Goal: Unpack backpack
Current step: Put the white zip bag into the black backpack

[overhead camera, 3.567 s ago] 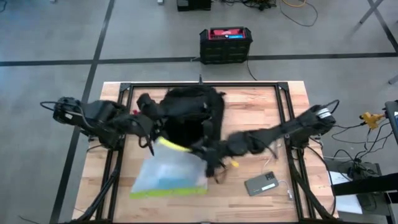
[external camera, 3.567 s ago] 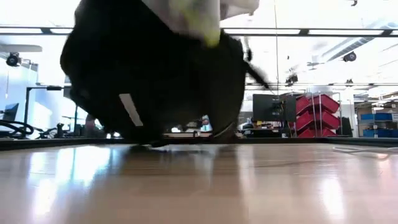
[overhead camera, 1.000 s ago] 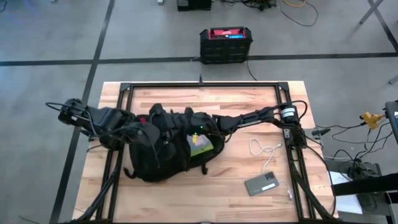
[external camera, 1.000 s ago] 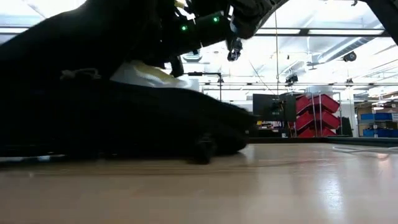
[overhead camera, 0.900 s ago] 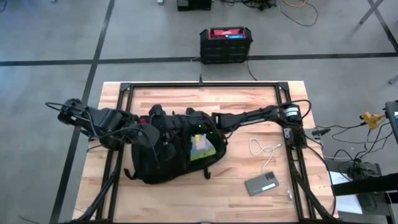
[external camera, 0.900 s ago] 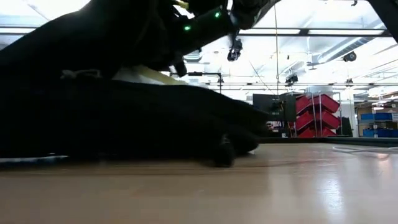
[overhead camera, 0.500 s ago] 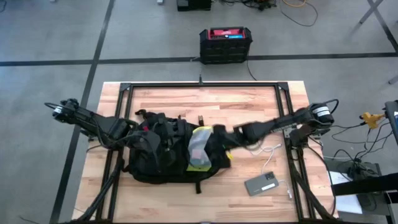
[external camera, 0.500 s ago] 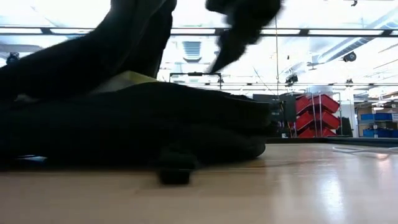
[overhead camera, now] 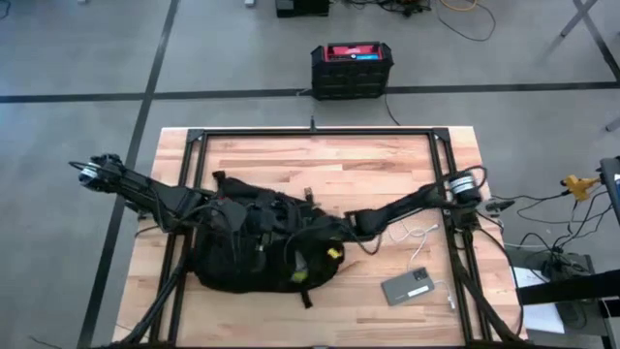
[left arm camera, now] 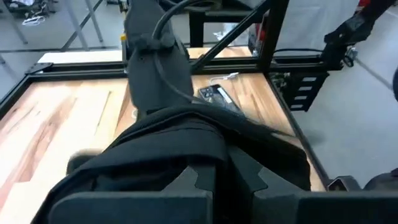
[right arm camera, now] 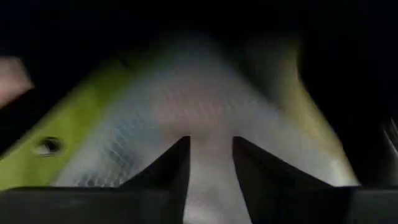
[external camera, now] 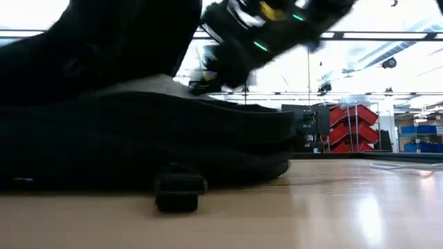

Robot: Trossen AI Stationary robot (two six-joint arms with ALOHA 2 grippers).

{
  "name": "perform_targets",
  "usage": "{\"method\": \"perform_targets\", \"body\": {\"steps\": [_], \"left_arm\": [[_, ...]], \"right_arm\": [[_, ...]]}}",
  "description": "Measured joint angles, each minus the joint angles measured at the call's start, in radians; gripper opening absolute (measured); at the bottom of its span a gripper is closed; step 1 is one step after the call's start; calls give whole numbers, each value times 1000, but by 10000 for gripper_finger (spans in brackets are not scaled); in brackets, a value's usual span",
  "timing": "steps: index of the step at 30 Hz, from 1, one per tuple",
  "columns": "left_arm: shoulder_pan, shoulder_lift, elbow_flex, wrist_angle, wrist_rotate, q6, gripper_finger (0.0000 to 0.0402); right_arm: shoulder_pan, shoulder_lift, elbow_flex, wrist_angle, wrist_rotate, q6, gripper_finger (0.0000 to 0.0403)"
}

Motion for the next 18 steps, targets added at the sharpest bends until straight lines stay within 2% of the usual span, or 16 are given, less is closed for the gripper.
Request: {"method": "perform_targets", "body": {"steps": [4,8,10,13,16,18], "left_arm": [[26,3,-1,-10,9,4,0],[21,-22,-2,-63,31,26,0],[11,-42,-12,-81,26,10,0],[-7,-88,-51,-58,-10,-15,0],[-19,-118,-127,28,-10,-19,0],[-20,-130,-190,99,-1,-12,0]], "right_arm": [[-1,155,215,1,-28,-38,59],[2,227,291,-59,-34,-48,42],[2,212,286,-149,-14,-66,44],[14,149,271,-399,6,-38,63],[35,53,270,-613,16,39,97],[51,0,262,-724,79,89,128]]}}
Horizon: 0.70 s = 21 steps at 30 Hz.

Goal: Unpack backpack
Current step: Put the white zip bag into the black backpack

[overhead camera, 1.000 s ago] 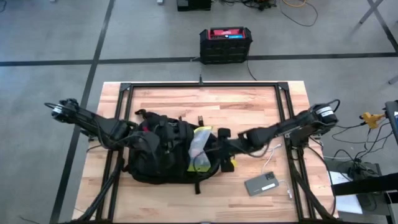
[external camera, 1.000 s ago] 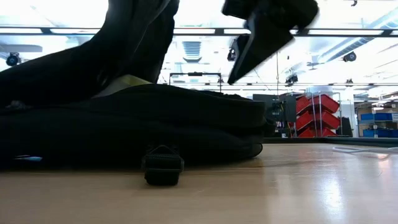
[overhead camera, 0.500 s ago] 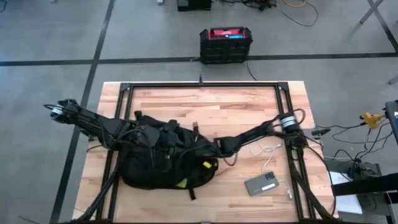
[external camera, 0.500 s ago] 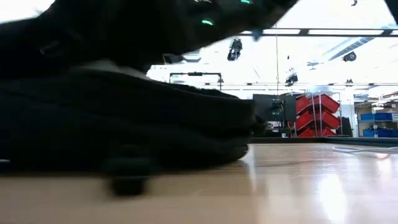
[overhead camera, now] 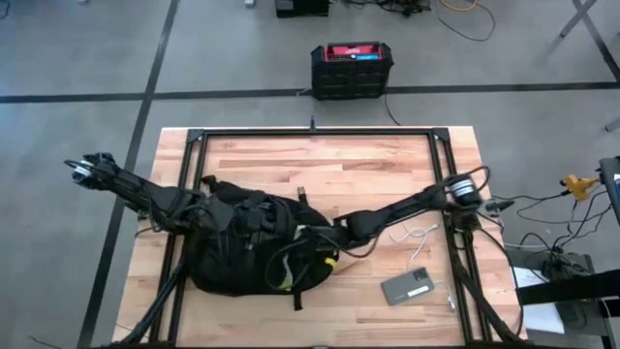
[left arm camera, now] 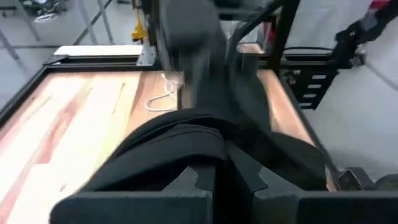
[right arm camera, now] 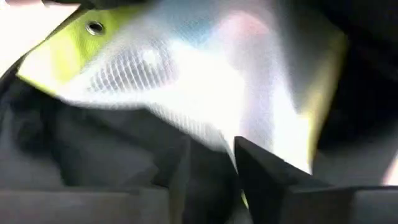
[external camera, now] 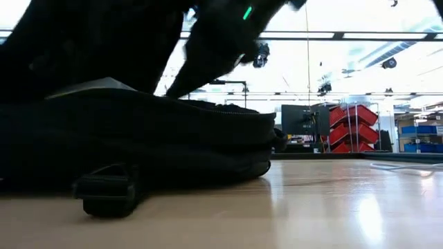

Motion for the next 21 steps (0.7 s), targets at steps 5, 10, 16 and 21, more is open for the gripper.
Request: {"method": "perform_targets", "body": {"steps": [5,10,16,21], "left_arm": [[-4,-15,-156,231,36,40,0],[-4,-37,-262,330,72,28,0],[-14,-66,-331,349,85,8,0],[-18,-92,-390,351,178,-24,0]], "right_arm": [[4,-14,-71,-130,81,122,196],[-16,33,-122,-15,178,196,218],[-64,48,-120,-42,319,234,81],[-78,-32,-122,-157,457,254,16]]}}
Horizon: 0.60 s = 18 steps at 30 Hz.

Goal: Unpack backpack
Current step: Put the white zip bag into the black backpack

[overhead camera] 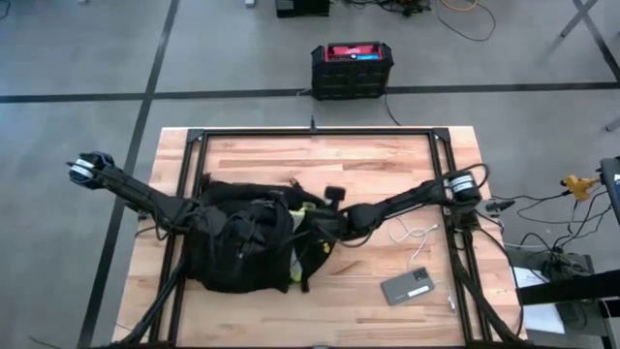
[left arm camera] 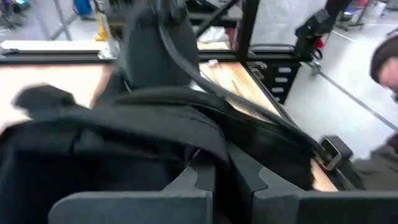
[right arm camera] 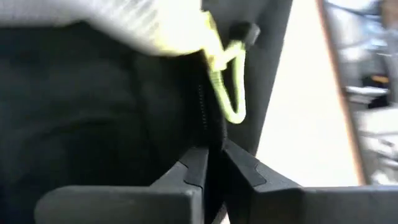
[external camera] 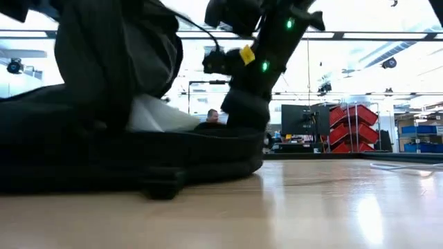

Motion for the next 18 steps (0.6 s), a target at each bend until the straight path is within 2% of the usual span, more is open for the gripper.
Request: {"method": "perform_targets", "body": {"steps": [3,5,7,9,10,11,14,15,18], "left_arm": [[-1,-20,-47,3,48,-41,0],[-1,-30,-70,4,59,-64,0],[-1,-52,-88,3,57,-71,0],[-1,-72,-93,-1,40,-73,0],[-1,-84,-95,-4,39,-69,0],[-1,-98,-95,-4,39,-68,0],[-2,-142,-94,-10,42,-63,0],[-3,-158,-91,-22,41,-63,0],[-4,-195,-84,-37,18,-65,0]], "right_arm": [[-4,-92,0,-76,122,40,4],[-4,-155,-7,-93,164,83,5],[0,-222,-25,-58,122,89,4],[20,-284,-56,49,11,16,2],[34,-303,-70,84,-9,-17,2],[47,-319,-76,90,14,-20,1],[62,-366,-80,36,187,71,1],[63,-386,-80,41,184,91,1],[67,-416,-76,47,88,76,1]]}}
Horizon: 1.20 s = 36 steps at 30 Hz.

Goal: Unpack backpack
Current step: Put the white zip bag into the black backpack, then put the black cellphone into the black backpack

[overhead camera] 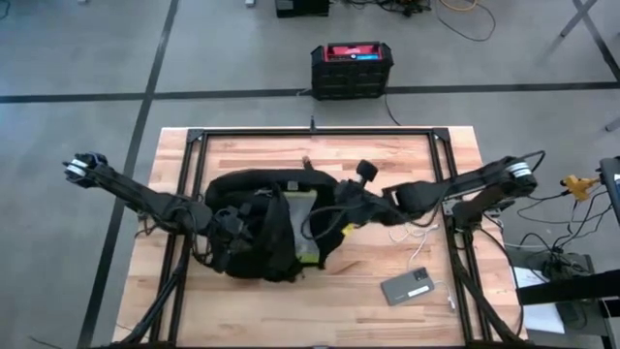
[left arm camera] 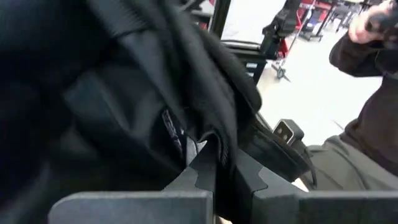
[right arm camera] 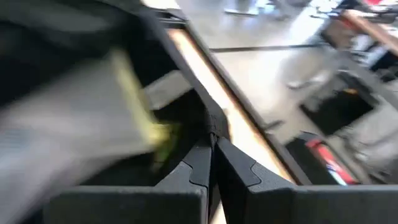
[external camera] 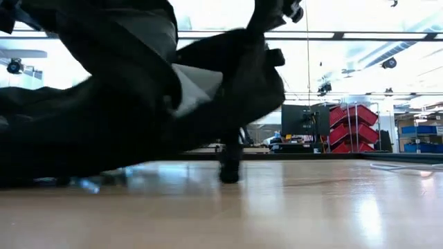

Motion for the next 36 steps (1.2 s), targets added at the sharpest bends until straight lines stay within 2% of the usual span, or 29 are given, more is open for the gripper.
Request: {"method": "perform_targets", "body": {"steps": [4,8,13,18,20,27,32,36], "left_arm": [[0,-48,43,-6,-21,54,0],[1,-78,124,-70,-86,75,0],[2,-76,236,-149,-214,75,0],[2,-40,273,-213,-339,39,0],[2,-24,272,-250,-372,16,0],[2,36,232,-247,-383,-68,0],[1,55,211,-250,-373,-103,0],[1,59,210,-250,-374,-106,0]], "right_arm": [[-2,1,-5,-107,-44,-12,1],[-4,-4,-2,-188,-166,-15,23],[2,-23,4,-349,-293,-21,110],[48,-68,21,-540,-578,33,201],[95,-71,8,-592,-638,67,228],[332,-23,-117,-577,-679,90,298],[458,38,-175,-559,-671,214,341],[523,87,-212,-499,-693,307,359]]}}
